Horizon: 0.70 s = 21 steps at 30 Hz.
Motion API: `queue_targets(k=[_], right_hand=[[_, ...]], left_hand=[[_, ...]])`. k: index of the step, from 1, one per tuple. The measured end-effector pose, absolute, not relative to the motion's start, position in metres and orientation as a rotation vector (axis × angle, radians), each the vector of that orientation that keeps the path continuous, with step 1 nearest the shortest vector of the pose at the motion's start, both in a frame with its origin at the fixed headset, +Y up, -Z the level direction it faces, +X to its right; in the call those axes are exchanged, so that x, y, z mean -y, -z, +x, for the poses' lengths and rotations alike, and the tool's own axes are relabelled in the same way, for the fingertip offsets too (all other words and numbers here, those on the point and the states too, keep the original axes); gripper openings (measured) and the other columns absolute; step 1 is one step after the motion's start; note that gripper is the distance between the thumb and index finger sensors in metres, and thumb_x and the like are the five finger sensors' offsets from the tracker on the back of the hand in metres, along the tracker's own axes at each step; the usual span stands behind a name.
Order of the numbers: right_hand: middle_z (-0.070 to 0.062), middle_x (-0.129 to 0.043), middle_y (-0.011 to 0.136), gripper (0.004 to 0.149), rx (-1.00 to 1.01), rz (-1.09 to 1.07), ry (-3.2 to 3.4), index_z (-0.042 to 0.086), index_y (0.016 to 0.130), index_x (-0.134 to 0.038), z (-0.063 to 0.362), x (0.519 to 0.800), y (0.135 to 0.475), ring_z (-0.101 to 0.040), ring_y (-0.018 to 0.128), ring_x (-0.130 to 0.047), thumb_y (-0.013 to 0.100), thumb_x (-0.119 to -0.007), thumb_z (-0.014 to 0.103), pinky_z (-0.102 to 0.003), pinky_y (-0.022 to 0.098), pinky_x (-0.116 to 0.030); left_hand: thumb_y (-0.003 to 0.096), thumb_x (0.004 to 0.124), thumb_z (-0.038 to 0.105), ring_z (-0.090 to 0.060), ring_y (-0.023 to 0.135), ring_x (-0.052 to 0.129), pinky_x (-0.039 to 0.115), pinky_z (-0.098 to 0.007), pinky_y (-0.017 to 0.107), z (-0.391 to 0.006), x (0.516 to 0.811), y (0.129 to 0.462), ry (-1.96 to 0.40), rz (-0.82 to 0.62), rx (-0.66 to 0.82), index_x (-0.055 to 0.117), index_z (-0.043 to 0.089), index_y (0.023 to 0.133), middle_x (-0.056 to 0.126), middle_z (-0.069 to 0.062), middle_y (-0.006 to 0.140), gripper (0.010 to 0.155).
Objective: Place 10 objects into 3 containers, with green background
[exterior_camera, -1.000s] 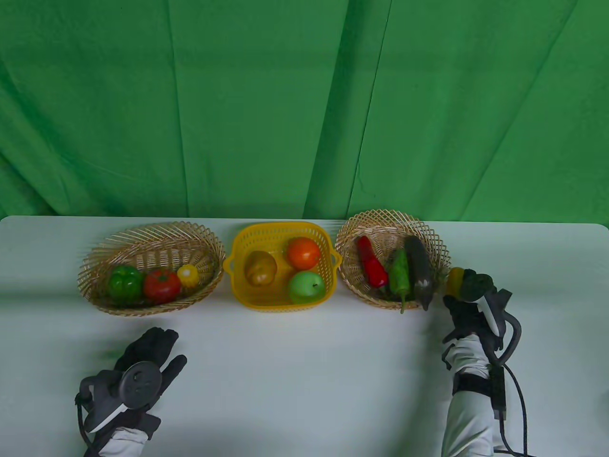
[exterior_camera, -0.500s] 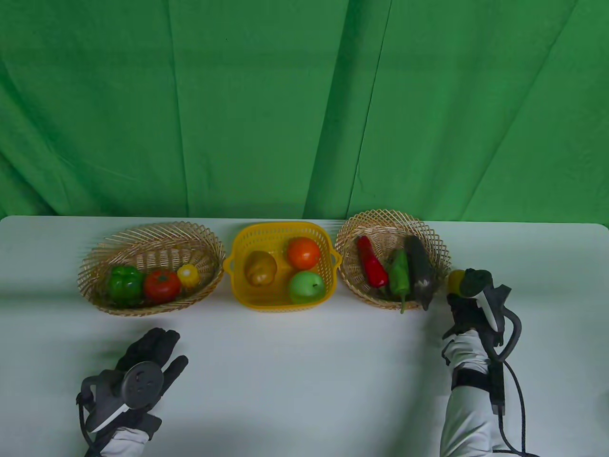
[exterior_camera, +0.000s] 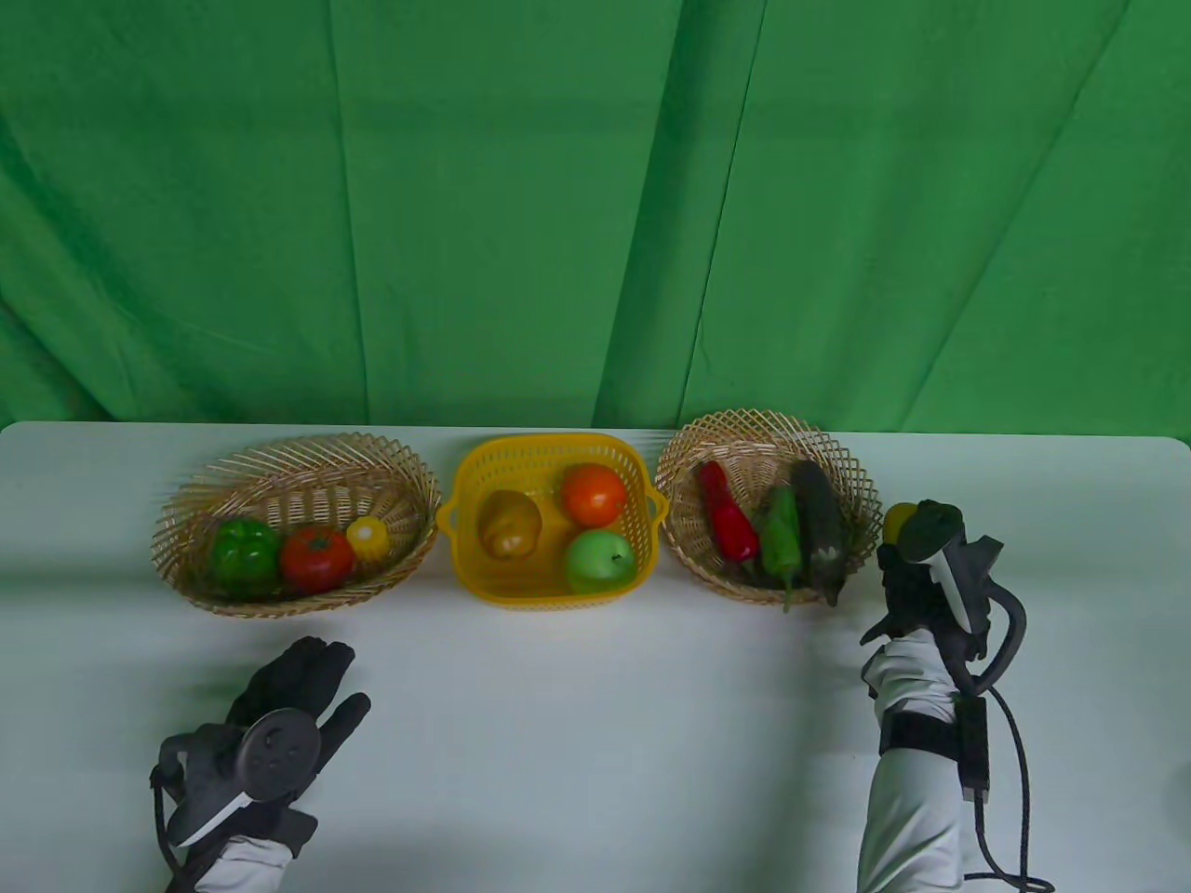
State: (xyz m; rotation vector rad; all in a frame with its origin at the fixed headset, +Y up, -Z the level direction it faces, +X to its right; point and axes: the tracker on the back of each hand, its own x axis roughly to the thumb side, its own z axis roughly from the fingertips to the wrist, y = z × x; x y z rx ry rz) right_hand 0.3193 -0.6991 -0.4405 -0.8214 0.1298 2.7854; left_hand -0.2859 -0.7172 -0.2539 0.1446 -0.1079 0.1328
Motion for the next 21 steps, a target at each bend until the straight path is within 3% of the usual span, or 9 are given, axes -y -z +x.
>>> queue_targets(k=[10, 21], right_hand=[[-0.03, -0.047, 0.116, 0.072, 0.013, -0.73, -2.828, 0.034, 0.116, -0.021, 0.285, 0.665, 0.444, -0.046, 0.09, -0.066, 0.059, -0.062, 0.05, -0.056, 0.068, -0.062], [-0.029, -0.047, 0.116, 0.072, -0.015, -0.555, -2.927, 0.035, 0.117, -0.022, 0.221, 0.66, 0.459, -0.046, 0.091, -0.066, 0.059, -0.063, 0.05, -0.056, 0.069, -0.061]], left_hand=[[0.0558, 0.06, 0.062, -0.039, 0.098, 0.083, 0.075, -0.056, 0.063, -0.285, 0.719, 0.255, -0.13, 0.159, 0.123, 0.061, 0.03, 0.113, 0.07, -0.014, 0.114, 0.065], [0.0558, 0.06, 0.062, -0.039, 0.098, 0.083, 0.075, -0.056, 0.063, -0.285, 0.72, 0.255, -0.135, 0.172, 0.134, 0.061, 0.03, 0.113, 0.07, -0.014, 0.114, 0.065]])
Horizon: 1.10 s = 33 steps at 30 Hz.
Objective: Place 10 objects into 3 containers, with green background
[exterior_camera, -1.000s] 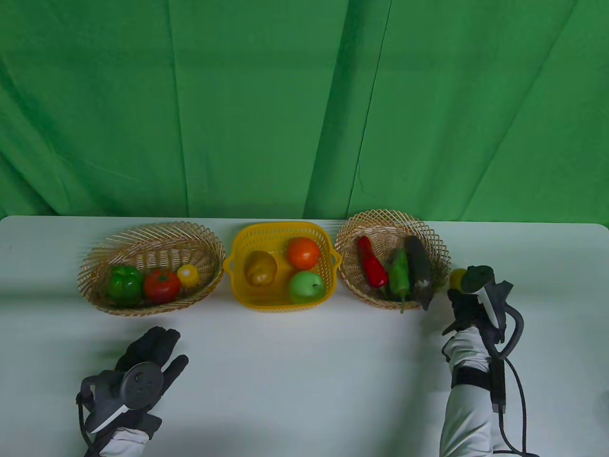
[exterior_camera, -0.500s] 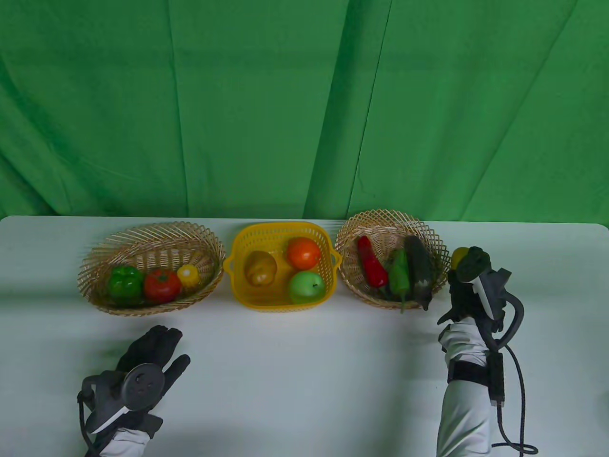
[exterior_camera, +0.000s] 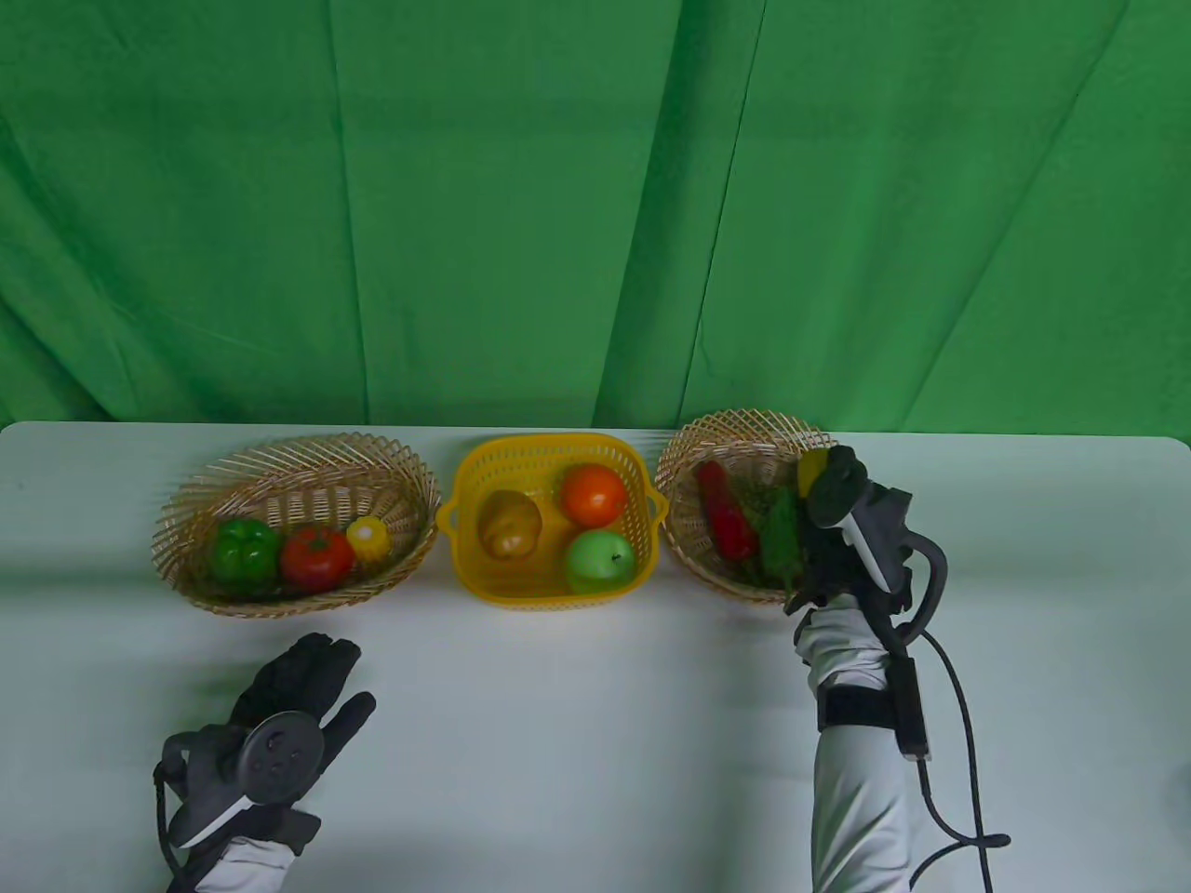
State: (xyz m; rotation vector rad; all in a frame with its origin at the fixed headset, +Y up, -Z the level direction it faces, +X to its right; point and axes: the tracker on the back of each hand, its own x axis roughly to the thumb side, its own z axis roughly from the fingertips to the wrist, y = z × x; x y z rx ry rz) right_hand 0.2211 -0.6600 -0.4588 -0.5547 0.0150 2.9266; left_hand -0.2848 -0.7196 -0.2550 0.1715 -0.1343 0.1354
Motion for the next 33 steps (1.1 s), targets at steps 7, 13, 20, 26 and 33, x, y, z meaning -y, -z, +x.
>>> queue_targets(k=[7, 13, 20, 26, 33], right_hand=[[-0.027, -0.048, 0.117, 0.072, -0.107, -0.497, -3.024, 0.036, 0.117, -0.024, 0.189, 0.672, 0.47, -0.045, 0.091, -0.067, 0.059, -0.063, 0.051, -0.057, 0.07, -0.061], [-0.026, -0.048, 0.118, 0.071, -0.17, -0.489, -3.081, 0.037, 0.117, -0.025, 0.18, 0.679, 0.476, -0.045, 0.094, -0.067, 0.059, -0.063, 0.051, -0.057, 0.07, -0.061], [-0.025, -0.038, 0.122, 0.07, -0.083, -0.393, -3.067, 0.034, 0.117, -0.027, 0.182, 0.671, 0.463, -0.051, 0.105, -0.053, 0.059, -0.061, 0.053, -0.066, 0.075, -0.051], [-0.025, -0.039, 0.122, 0.069, 0.038, -0.307, -3.021, 0.032, 0.117, -0.03, 0.187, 0.657, 0.436, -0.051, 0.105, -0.053, 0.059, -0.06, 0.054, -0.067, 0.075, -0.05], [-0.024, -0.042, 0.121, 0.068, 0.126, -0.183, -2.951, 0.031, 0.117, -0.033, 0.183, 0.649, 0.4, -0.051, 0.103, -0.056, 0.059, -0.059, 0.055, -0.067, 0.074, -0.052]], left_hand=[[0.0558, 0.06, 0.062, -0.039, 0.098, 0.083, 0.075, -0.056, 0.063, -0.284, 0.72, 0.255, -0.133, 0.171, 0.138, 0.061, 0.03, 0.113, 0.07, -0.014, 0.114, 0.065], [0.0558, 0.06, 0.062, -0.039, 0.098, 0.083, 0.075, -0.056, 0.063, -0.283, 0.72, 0.255, -0.123, 0.165, 0.141, 0.06, 0.03, 0.113, 0.07, -0.014, 0.115, 0.065], [0.0558, 0.06, 0.062, -0.039, 0.098, 0.083, 0.075, -0.056, 0.063, -0.282, 0.72, 0.255, -0.124, 0.166, 0.145, 0.061, 0.03, 0.113, 0.07, -0.014, 0.114, 0.065], [0.0559, 0.06, 0.062, -0.039, 0.098, 0.083, 0.075, -0.056, 0.063, -0.28, 0.72, 0.255, -0.132, 0.175, 0.159, 0.061, 0.03, 0.113, 0.07, -0.014, 0.114, 0.065], [0.0559, 0.06, 0.062, -0.039, 0.098, 0.083, 0.075, -0.056, 0.063, -0.28, 0.72, 0.255, -0.156, 0.185, 0.174, 0.06, 0.03, 0.113, 0.07, -0.014, 0.114, 0.065]])
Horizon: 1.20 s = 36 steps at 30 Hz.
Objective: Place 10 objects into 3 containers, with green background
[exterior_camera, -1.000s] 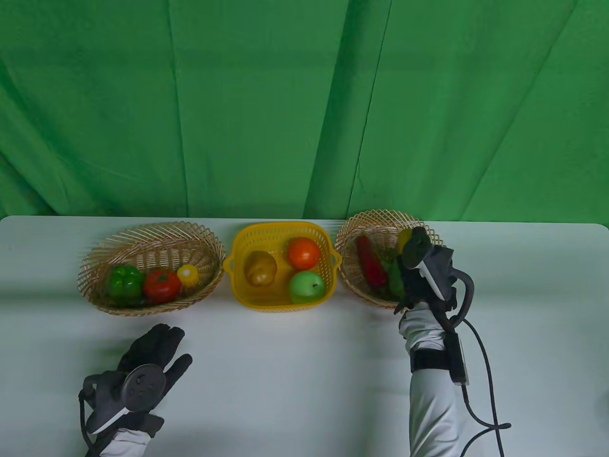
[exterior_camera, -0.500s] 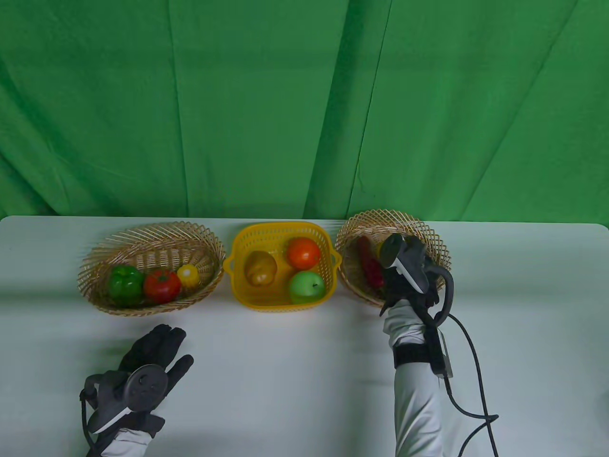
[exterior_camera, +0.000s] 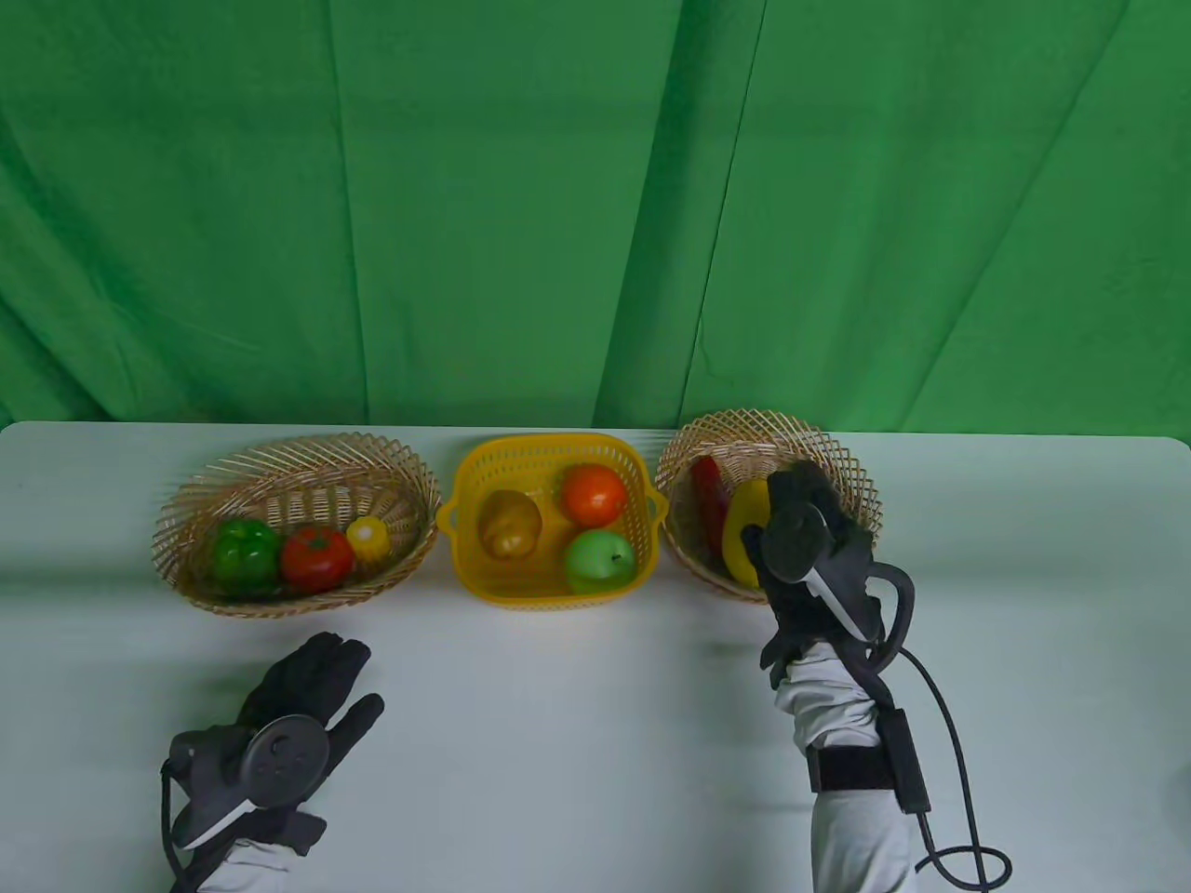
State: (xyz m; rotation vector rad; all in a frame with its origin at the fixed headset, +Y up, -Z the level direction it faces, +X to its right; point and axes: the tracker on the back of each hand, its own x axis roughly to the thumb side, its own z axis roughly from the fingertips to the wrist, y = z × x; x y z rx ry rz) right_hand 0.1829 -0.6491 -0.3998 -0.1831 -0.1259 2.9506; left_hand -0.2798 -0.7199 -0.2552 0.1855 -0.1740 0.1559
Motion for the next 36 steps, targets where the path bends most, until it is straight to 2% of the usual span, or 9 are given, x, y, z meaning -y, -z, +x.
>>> queue_targets(k=[6, 27, 36], right_hand=[[-0.021, -0.059, 0.116, 0.065, 0.108, -0.062, -2.886, 0.029, 0.116, -0.041, 0.172, 0.652, 0.372, -0.047, 0.096, -0.07, 0.059, -0.059, 0.055, -0.064, 0.072, -0.059], [-0.02, -0.06, 0.116, 0.065, 0.133, 0.224, -2.925, 0.028, 0.116, -0.043, 0.128, 0.708, 0.285, -0.047, 0.096, -0.071, 0.059, -0.058, 0.055, -0.065, 0.072, -0.057], [-0.02, -0.062, 0.115, 0.064, 0.083, 0.3, -2.976, 0.028, 0.115, -0.045, 0.118, 0.723, 0.271, -0.046, 0.095, -0.072, 0.058, -0.058, 0.055, -0.065, 0.072, -0.057]], left_hand=[[0.0559, 0.06, 0.062, -0.039, 0.098, 0.083, 0.075, -0.056, 0.063, -0.278, 0.721, 0.255, -0.182, 0.186, 0.188, 0.06, 0.03, 0.113, 0.07, -0.014, 0.114, 0.065], [0.0559, 0.06, 0.062, -0.039, 0.098, 0.083, 0.075, -0.056, 0.063, -0.271, 0.72, 0.256, -0.213, 0.196, 0.231, 0.061, 0.03, 0.113, 0.07, -0.014, 0.114, 0.065], [0.0559, 0.06, 0.062, -0.039, 0.098, 0.083, 0.075, -0.056, 0.063, -0.269, 0.721, 0.255, -0.213, 0.191, 0.243, 0.061, 0.03, 0.113, 0.07, -0.014, 0.114, 0.065]])
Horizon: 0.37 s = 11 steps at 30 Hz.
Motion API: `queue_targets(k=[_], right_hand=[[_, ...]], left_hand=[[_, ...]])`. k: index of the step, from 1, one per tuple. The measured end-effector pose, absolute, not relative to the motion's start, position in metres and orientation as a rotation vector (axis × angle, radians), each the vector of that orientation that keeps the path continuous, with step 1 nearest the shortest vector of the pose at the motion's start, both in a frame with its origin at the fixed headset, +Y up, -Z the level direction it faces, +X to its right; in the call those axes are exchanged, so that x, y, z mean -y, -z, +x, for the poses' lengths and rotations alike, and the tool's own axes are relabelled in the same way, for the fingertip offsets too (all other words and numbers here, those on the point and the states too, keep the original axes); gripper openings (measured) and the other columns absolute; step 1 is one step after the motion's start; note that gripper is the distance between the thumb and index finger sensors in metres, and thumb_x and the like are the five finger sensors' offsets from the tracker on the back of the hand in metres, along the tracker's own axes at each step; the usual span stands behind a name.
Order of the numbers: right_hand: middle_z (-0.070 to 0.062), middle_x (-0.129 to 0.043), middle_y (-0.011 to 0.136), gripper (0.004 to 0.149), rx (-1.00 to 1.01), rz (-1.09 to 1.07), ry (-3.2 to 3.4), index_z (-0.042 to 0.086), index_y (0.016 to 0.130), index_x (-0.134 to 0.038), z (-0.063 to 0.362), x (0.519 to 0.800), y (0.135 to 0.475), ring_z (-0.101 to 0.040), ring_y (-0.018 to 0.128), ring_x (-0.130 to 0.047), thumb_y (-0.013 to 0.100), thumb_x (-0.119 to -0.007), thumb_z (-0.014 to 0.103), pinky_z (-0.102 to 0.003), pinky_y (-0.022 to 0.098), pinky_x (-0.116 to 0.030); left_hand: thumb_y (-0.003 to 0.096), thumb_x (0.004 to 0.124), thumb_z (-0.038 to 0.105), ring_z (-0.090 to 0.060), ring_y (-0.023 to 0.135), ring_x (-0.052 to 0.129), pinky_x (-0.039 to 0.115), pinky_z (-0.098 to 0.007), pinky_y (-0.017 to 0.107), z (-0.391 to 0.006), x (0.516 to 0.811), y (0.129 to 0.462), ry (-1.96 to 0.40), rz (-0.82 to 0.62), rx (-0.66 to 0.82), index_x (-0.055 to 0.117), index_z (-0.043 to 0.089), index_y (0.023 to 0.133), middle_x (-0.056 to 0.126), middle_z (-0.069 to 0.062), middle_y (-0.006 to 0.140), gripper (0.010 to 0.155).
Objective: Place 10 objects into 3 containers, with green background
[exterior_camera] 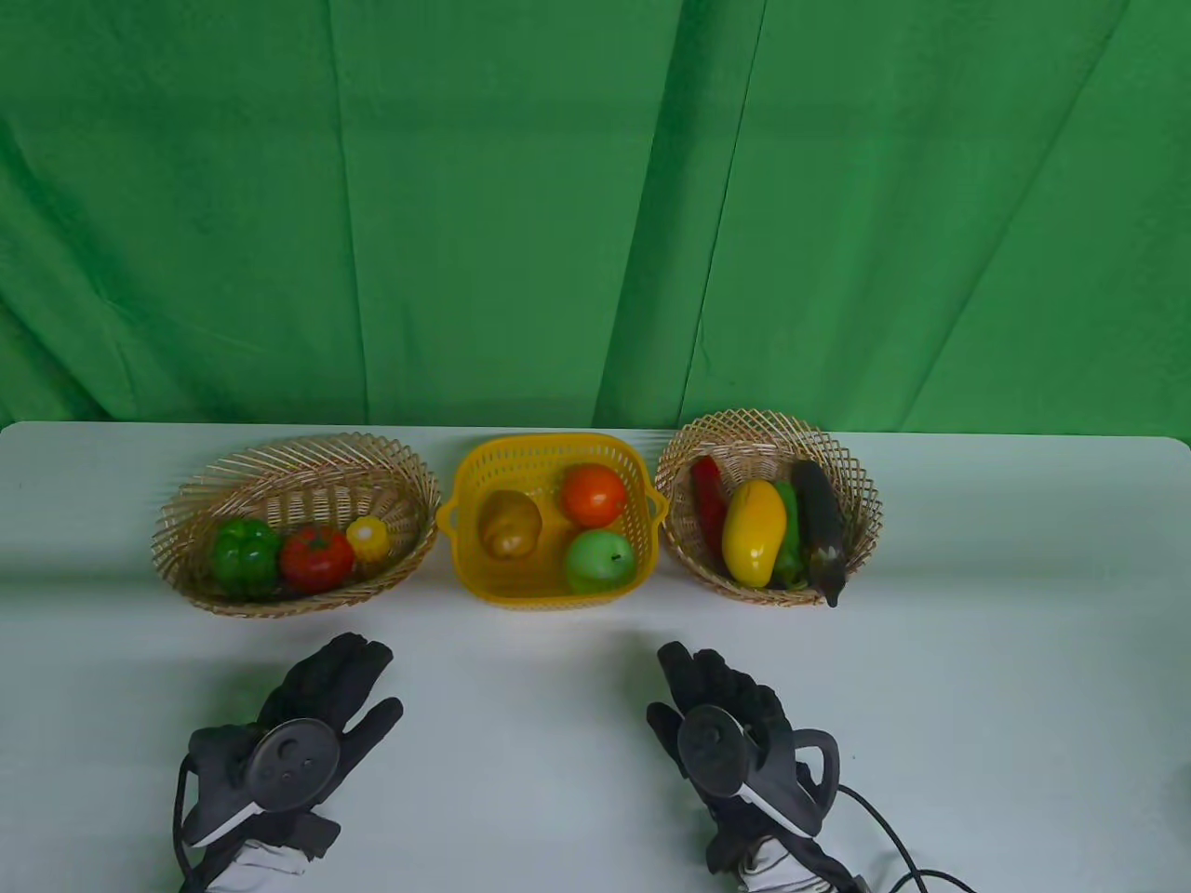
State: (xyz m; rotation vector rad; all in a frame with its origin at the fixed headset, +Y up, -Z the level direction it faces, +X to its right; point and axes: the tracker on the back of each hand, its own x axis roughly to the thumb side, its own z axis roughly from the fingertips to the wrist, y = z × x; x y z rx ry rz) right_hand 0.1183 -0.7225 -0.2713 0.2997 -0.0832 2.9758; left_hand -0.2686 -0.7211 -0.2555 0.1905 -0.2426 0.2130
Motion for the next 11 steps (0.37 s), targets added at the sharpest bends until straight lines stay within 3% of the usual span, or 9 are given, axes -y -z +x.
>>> queue_targets(k=[11], right_hand=[[-0.019, -0.062, 0.115, 0.064, 0.05, 0.303, -2.973, 0.028, 0.115, -0.045, 0.1192, 0.7267, 0.2681, -0.046, 0.095, -0.072, 0.058, -0.058, 0.055, -0.065, 0.072, -0.057]], left_hand=[[0.0558, 0.06, 0.062, -0.039, 0.098, 0.083, 0.075, -0.056, 0.063, -0.2666, 0.7211, 0.2548, -0.21, 0.187, 0.25, 0.061, 0.03, 0.113, 0.07, -0.014, 0.114, 0.065]])
